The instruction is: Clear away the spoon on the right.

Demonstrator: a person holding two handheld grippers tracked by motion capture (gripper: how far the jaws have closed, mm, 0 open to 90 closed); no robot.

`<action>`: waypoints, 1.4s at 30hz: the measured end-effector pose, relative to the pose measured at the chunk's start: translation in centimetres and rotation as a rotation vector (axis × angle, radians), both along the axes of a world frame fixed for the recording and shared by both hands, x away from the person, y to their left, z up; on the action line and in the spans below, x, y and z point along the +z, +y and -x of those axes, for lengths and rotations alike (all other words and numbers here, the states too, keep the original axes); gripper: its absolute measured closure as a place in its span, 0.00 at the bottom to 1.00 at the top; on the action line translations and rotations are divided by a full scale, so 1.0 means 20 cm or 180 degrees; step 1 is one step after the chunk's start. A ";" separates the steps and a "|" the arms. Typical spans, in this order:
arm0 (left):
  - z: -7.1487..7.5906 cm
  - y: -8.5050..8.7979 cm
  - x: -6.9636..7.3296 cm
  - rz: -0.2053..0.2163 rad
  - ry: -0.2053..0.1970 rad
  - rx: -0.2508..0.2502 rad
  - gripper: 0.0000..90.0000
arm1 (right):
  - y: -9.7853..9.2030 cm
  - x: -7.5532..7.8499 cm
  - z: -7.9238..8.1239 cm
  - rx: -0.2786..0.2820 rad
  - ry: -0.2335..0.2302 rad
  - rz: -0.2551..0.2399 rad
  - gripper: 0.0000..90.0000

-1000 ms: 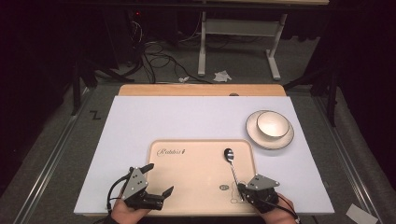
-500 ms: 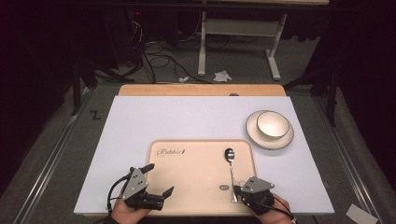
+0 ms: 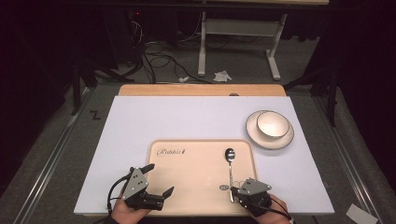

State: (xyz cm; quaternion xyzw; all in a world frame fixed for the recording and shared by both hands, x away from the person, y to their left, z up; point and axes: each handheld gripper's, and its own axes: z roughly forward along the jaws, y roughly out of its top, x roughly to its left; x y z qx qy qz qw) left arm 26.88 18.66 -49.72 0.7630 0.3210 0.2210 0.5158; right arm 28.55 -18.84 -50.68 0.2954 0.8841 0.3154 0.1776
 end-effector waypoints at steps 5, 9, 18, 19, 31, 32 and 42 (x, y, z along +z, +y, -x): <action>0.00 0.00 0.00 0.0000 0.0001 0.0001 0.02 | 0.01 0.00 0.01 0.0022 -0.0003 0.0001 1.00; 0.00 0.00 0.00 0.0003 0.0002 -0.0004 0.02 | 0.02 0.00 0.01 0.0054 0.0000 0.0000 1.00; 0.00 0.00 0.00 0.0001 0.0001 -0.0009 0.02 | 0.04 0.00 0.02 0.0100 -0.0003 0.0007 0.74; 0.00 0.00 0.00 -0.0003 0.0001 -0.0008 0.02 | 0.04 0.00 0.02 0.0104 -0.0007 0.0007 0.69; 0.00 0.01 0.00 0.0001 0.0001 0.0012 0.02 | -0.12 0.10 -0.03 -0.0204 -0.0226 -0.0469 0.05; 0.00 0.01 0.00 0.0009 0.0006 0.0014 0.02 | -0.15 0.11 -0.04 -0.0307 -0.0214 -0.0585 0.02; -0.01 0.03 0.00 -0.0002 0.0008 0.0077 0.01 | -0.45 0.19 -0.09 -0.0862 -0.0567 -0.1064 0.02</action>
